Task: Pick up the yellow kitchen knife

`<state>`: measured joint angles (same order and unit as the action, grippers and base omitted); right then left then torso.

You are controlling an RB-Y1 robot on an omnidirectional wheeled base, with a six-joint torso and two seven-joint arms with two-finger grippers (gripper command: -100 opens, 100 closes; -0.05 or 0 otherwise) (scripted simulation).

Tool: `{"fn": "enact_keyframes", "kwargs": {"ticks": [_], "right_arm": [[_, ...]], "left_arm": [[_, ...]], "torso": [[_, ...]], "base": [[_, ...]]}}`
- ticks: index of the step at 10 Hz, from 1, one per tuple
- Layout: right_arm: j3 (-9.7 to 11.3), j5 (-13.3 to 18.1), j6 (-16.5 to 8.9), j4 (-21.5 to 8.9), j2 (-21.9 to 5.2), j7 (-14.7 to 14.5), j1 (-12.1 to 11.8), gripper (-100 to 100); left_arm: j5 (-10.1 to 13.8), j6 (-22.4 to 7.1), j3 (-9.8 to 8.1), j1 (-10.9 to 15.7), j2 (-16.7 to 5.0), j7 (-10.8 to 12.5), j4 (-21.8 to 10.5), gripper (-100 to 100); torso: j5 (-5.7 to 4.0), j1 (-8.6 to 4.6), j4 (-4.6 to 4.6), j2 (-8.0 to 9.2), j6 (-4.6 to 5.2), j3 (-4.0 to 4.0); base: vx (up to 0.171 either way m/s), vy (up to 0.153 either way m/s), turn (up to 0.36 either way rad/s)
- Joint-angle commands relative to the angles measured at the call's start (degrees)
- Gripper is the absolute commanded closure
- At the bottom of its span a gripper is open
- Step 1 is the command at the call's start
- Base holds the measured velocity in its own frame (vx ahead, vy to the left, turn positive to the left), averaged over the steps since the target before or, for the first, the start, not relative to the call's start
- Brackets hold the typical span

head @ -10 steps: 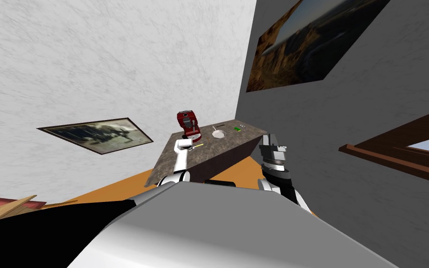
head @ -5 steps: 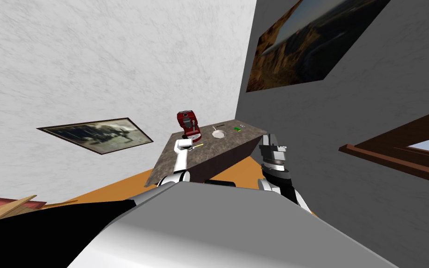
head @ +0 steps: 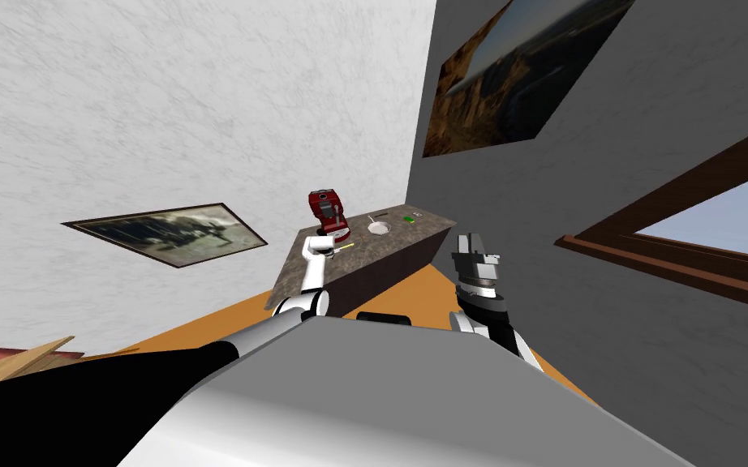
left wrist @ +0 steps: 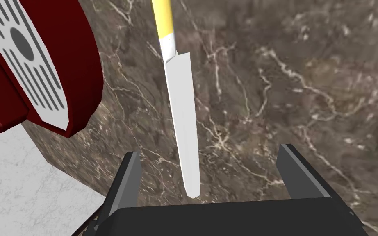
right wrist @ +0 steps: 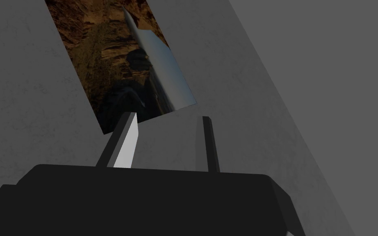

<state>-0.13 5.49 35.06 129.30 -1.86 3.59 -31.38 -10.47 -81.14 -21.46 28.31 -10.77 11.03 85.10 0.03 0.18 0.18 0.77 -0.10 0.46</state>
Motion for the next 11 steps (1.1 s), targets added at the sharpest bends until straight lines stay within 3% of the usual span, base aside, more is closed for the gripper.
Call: {"fn": "enact_keyframes", "kwargs": {"ticks": [1,7,9,11], "right_arm": [[0.0,0.0,0.0,0.0,0.0,0.0,0.0,0],[0.0,0.0,0.0,0.0,0.0,0.0,0.0,0],[0.0,0.0,0.0,0.0,0.0,0.0,0.0,0],[0.0,0.0,0.0,0.0,0.0,0.0,0.0,0]], "left_arm": [[0.4,-1.7,0.26,2.2,-2.3,0.0,-1.4,-100],[1.2,-7.0,0.86,8.9,-8.1,0.6,-6.3,-100],[1.2,-8.9,-0.39,9.8,-9.4,0.7,-8.0,-100],[1.0,-10.7,-2.91,9.2,-9.8,0.4,-9.4,-100]], "torso": [[0.00,0.00,0.00,0.00,0.00,0.00],[0.03,0.11,-0.03,-0.14,0.00,-0.08],[0.01,-0.02,-0.08,-0.34,-0.01,-0.19],[-0.01,-0.12,-0.20,-0.88,-0.01,-0.50]], "base": [[-0.209,0.072,-0.127],[-0.162,0.063,-0.134],[-0.072,0.011,-0.159],[0.083,-0.009,-0.130]]}}
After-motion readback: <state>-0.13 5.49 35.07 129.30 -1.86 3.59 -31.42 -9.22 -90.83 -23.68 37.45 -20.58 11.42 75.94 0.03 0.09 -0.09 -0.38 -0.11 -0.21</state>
